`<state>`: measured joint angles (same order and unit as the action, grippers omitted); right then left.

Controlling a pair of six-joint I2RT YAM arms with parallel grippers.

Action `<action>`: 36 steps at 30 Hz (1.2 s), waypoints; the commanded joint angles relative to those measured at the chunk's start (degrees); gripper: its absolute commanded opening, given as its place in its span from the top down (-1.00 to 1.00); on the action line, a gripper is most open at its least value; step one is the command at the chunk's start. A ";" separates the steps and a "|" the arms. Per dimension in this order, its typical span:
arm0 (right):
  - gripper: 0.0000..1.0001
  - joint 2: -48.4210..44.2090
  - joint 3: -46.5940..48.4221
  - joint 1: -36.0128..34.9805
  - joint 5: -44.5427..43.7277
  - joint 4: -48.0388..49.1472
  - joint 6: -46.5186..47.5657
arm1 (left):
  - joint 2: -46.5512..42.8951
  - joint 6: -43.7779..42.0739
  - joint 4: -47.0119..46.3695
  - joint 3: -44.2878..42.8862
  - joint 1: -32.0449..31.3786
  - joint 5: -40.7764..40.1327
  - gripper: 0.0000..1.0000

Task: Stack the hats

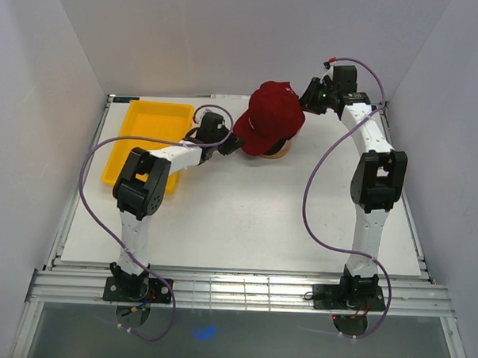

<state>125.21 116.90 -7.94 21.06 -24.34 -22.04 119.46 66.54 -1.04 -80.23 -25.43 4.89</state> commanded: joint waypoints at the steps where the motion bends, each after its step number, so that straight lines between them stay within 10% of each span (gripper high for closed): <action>1: 0.32 2.67 0.26 -1.02 0.12 -7.74 1.04 | 7.28 -8.10 23.80 7.62 -5.24 -1.81 0.56; 11: 0.12 2.58 0.87 -1.11 0.21 -8.27 1.21 | 5.52 -9.15 22.57 9.12 -6.38 -1.90 0.26; 36: -0.54 0.39 5.27 -0.41 2.67 -6.87 -0.10 | -15.65 -15.04 24.68 14.66 -6.39 -2.16 0.21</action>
<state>126.39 120.70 -7.84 20.97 -33.21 -21.87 107.42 53.98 18.13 -65.98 -31.64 4.40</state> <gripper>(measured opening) 0.760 0.383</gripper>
